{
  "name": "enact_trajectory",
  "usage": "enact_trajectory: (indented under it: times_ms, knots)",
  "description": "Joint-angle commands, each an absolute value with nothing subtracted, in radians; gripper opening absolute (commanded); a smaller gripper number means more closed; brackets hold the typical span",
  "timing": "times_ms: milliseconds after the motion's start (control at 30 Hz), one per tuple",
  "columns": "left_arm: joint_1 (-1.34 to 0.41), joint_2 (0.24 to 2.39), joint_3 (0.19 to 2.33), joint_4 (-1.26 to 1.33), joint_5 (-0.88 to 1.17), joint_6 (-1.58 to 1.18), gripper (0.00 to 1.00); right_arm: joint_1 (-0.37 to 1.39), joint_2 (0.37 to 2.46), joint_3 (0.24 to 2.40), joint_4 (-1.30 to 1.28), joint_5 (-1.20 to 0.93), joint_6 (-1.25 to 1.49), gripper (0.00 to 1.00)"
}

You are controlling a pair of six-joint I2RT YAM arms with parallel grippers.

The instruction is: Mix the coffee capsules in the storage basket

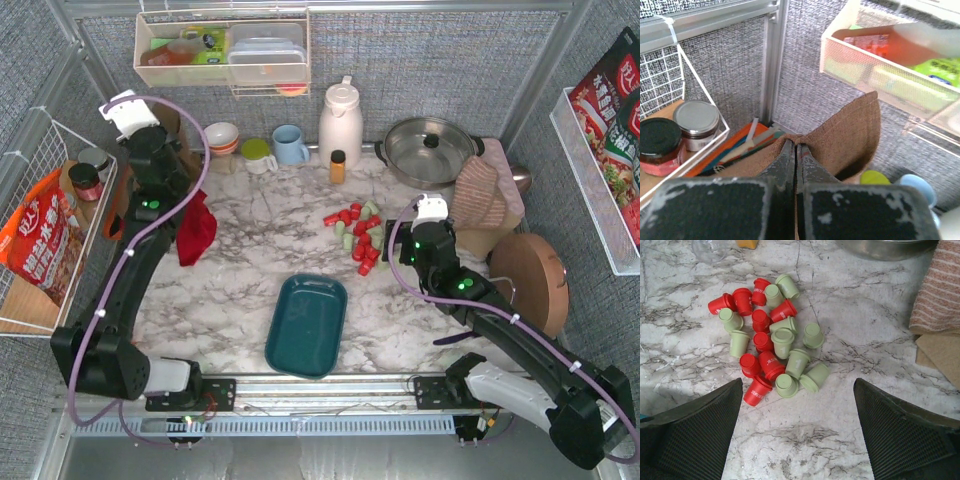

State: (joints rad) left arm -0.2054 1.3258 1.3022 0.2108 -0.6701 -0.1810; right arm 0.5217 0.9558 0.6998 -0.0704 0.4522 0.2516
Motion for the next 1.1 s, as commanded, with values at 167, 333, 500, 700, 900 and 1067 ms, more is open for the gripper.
enact_trajectory:
  times_ms: [167, 333, 500, 700, 900, 1067]
  knots:
    - [-0.031, 1.506, 1.360, 0.198, -0.517, -0.322, 0.00, 0.522, 0.961, 0.704, -0.043, 0.461, 0.255, 0.97]
    - [0.016, 1.636, 1.441, 0.107, -0.416, -0.386, 0.00, 0.522, 0.968, 0.707, -0.046, 0.463, 0.253, 0.97]
    - [0.026, 1.732, 1.450, 0.057, -0.406, -0.371, 0.00, 0.522, 0.963, 0.704, -0.044, 0.467, 0.253, 0.97]
    - [0.034, 1.831, 1.437, -0.017, -0.452, -0.394, 0.00, 0.522, 0.965, 0.705, -0.045, 0.465, 0.255, 0.97]
    - [0.035, 1.895, 1.430, -0.038, -0.410, -0.415, 0.00, 0.522, 0.971, 0.705, -0.043, 0.467, 0.254, 0.97]
    - [0.040, 1.955, 1.473, -0.108, -0.439, -0.393, 0.00, 0.522, 0.977, 0.705, -0.043, 0.468, 0.252, 0.97]
